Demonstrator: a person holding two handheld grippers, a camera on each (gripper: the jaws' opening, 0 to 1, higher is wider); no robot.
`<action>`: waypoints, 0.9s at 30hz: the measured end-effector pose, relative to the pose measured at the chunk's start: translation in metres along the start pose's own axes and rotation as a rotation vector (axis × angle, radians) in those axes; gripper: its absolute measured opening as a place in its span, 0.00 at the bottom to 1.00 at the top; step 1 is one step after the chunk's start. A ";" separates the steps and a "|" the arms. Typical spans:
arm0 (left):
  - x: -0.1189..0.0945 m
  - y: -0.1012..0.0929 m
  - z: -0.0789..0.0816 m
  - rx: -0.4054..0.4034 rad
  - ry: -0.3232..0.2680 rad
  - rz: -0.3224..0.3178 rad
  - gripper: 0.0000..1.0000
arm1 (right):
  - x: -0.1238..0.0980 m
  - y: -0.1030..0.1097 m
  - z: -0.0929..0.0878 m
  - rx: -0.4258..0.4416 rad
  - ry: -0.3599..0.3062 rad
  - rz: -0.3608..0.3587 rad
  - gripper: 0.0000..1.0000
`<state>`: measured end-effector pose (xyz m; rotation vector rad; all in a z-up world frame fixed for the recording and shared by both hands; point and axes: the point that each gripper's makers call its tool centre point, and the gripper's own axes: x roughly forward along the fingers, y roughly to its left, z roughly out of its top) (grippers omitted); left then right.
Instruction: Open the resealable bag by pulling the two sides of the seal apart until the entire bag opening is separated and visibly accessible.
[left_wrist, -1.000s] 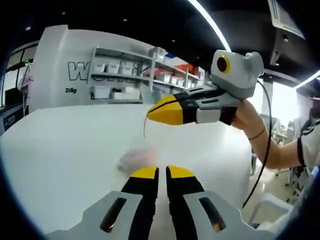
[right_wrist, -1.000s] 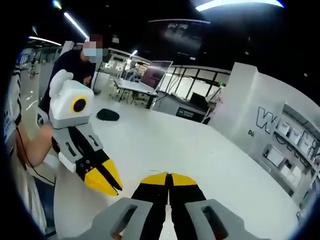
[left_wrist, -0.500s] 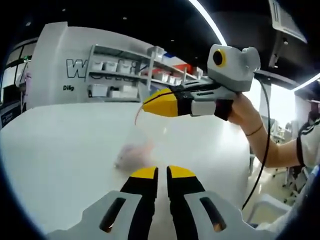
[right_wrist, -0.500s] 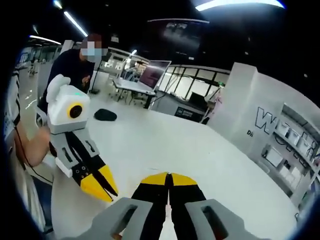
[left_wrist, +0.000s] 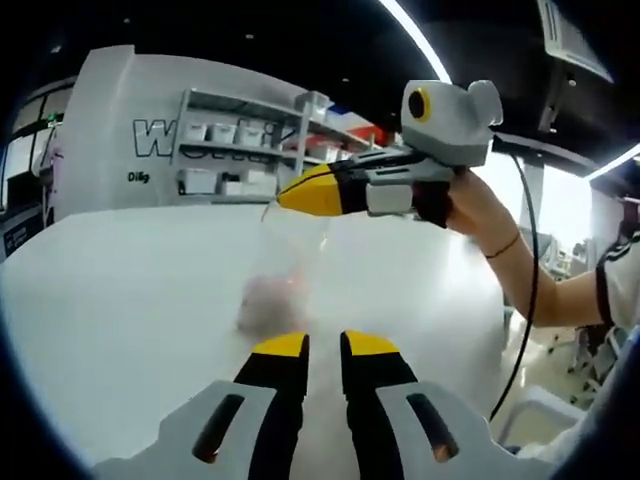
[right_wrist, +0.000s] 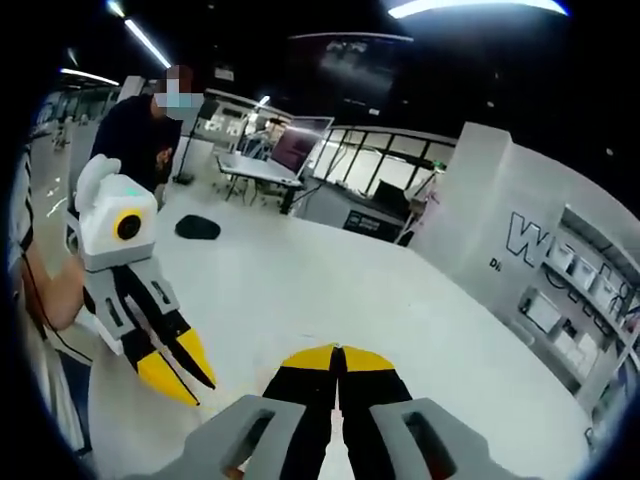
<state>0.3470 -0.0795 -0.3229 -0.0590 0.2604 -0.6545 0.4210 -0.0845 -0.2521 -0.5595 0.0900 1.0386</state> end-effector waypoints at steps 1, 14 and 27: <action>0.000 0.000 0.000 -0.001 0.000 0.001 0.16 | 0.000 0.000 0.000 0.001 0.001 -0.001 0.00; -0.004 0.008 -0.008 0.002 -0.003 0.029 0.16 | 0.008 -0.013 -0.004 0.018 -0.005 -0.005 0.00; -0.002 0.012 -0.009 -0.006 -0.002 0.035 0.15 | 0.026 -0.047 -0.010 0.017 0.019 -0.064 0.00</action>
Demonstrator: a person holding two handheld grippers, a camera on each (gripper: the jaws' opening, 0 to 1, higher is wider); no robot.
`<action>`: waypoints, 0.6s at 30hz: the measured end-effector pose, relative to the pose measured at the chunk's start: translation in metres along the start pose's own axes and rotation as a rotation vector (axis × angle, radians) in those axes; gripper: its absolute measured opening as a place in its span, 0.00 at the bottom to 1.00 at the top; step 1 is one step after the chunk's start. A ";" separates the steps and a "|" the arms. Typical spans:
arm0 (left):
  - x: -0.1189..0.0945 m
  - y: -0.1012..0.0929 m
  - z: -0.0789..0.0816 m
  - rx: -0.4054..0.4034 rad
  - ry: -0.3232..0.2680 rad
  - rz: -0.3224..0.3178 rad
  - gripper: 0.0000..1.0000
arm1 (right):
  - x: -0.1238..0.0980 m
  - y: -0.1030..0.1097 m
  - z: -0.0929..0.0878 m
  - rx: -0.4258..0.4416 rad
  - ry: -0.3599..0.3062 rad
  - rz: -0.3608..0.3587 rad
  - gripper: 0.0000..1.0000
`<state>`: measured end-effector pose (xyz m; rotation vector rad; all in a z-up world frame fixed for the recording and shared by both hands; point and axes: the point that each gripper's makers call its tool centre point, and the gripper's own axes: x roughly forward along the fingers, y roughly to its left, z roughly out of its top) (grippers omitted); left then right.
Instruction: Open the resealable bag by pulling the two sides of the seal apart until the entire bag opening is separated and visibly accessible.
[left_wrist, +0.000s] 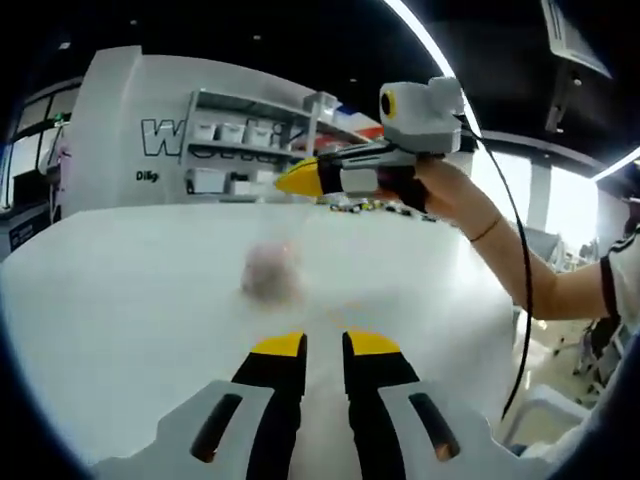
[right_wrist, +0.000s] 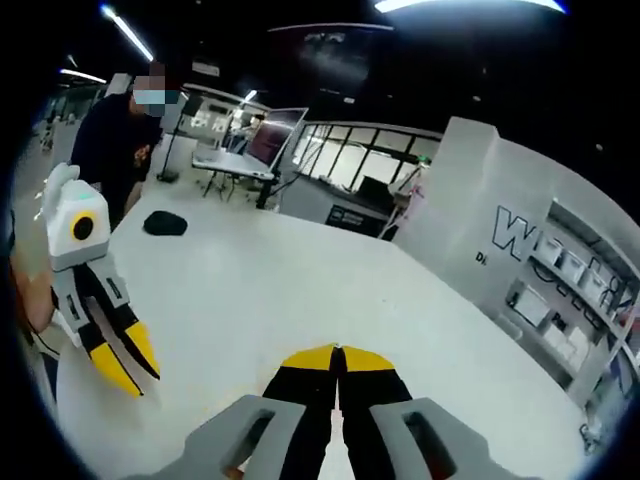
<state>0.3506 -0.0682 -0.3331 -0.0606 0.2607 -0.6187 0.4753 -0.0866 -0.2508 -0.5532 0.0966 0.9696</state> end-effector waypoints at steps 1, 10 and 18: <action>0.000 0.000 0.000 0.001 0.000 0.000 0.16 | 0.002 -0.002 -0.001 0.002 0.003 -0.001 0.00; 0.000 0.004 0.000 -0.003 0.001 0.011 0.15 | 0.012 -0.022 -0.005 -0.005 0.004 -0.022 0.00; 0.003 0.005 -0.003 -0.006 0.013 0.009 0.15 | 0.020 -0.039 -0.004 -0.031 0.000 -0.058 0.00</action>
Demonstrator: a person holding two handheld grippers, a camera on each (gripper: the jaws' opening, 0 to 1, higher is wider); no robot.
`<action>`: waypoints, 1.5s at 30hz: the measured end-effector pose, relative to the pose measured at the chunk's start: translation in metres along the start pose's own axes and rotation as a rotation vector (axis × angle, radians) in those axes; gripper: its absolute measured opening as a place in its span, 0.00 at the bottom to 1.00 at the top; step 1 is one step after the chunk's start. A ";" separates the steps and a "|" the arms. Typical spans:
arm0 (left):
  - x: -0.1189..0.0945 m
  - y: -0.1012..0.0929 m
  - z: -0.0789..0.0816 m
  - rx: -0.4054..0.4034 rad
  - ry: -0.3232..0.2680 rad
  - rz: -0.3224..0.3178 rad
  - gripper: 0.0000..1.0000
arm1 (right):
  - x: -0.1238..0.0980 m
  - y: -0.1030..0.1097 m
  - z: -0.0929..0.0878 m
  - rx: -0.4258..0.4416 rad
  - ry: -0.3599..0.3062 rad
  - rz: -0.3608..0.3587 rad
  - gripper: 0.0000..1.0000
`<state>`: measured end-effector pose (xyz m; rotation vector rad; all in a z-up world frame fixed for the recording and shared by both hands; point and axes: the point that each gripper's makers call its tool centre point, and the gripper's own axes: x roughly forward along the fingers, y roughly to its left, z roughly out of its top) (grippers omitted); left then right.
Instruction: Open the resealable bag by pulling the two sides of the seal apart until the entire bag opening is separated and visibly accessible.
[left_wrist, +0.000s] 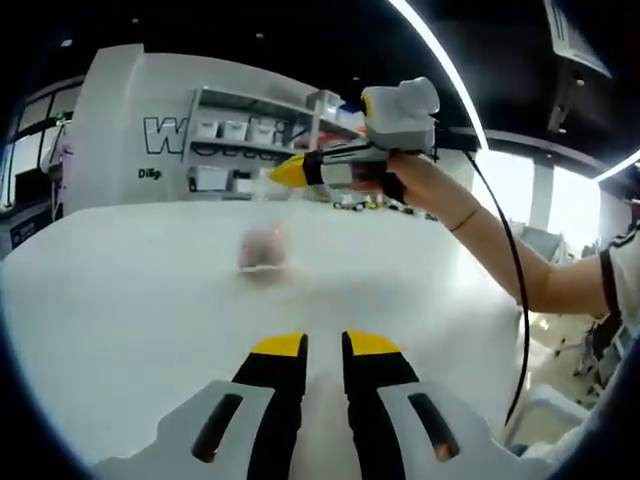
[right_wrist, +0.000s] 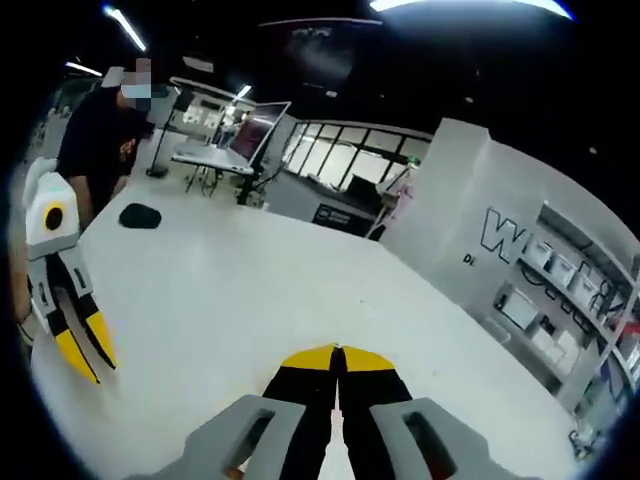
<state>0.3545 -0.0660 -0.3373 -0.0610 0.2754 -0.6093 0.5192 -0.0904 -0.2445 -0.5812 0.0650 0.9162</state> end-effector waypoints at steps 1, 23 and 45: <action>0.000 0.000 0.000 0.000 0.001 0.000 0.15 | 0.002 -0.001 0.001 -0.003 -0.001 0.000 0.00; 0.002 0.006 -0.002 0.004 0.013 0.015 0.15 | 0.029 -0.011 -0.002 -0.055 -0.003 0.012 0.00; 0.005 0.010 -0.007 -0.012 0.013 0.020 0.15 | 0.009 0.014 -0.018 -0.016 0.005 0.090 0.00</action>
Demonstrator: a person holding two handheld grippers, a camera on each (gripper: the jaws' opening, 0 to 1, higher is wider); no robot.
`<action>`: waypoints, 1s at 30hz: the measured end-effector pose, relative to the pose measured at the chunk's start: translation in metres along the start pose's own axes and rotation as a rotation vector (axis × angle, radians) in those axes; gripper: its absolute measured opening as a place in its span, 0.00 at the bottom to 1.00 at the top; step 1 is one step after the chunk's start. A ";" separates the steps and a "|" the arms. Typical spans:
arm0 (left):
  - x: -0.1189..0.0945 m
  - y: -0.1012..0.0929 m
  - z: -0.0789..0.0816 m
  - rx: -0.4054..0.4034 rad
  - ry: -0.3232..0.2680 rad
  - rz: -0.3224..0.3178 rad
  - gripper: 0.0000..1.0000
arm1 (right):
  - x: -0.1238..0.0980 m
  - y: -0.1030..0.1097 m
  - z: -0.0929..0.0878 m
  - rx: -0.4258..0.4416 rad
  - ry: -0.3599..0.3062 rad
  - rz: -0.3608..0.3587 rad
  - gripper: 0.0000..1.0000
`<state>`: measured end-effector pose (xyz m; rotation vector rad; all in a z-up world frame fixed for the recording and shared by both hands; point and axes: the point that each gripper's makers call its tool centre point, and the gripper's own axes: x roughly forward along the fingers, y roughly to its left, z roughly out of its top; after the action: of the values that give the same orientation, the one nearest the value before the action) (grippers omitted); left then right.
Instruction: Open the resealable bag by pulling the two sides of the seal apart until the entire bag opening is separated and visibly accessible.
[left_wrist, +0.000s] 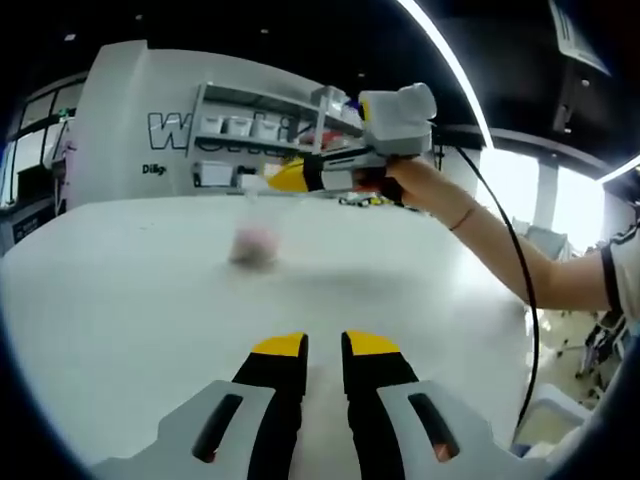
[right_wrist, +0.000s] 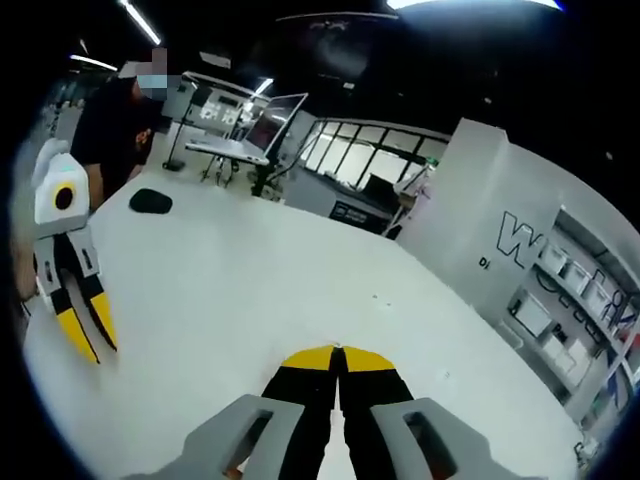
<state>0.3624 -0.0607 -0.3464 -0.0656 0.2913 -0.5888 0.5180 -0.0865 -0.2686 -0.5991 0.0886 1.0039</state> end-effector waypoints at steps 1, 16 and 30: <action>0.000 0.000 0.000 0.000 0.001 0.001 0.15 | 0.000 0.002 -0.001 0.008 0.001 0.008 0.00; 0.000 0.000 0.000 -0.002 -0.003 0.001 0.15 | -0.011 0.030 -0.019 0.035 0.097 0.065 0.03; -0.001 0.003 0.003 -0.005 -0.031 0.010 0.18 | -0.023 0.046 -0.025 0.020 0.118 0.074 0.16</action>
<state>0.3641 -0.0577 -0.3438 -0.0778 0.2627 -0.5766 0.4728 -0.0994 -0.3018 -0.6403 0.2264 1.0373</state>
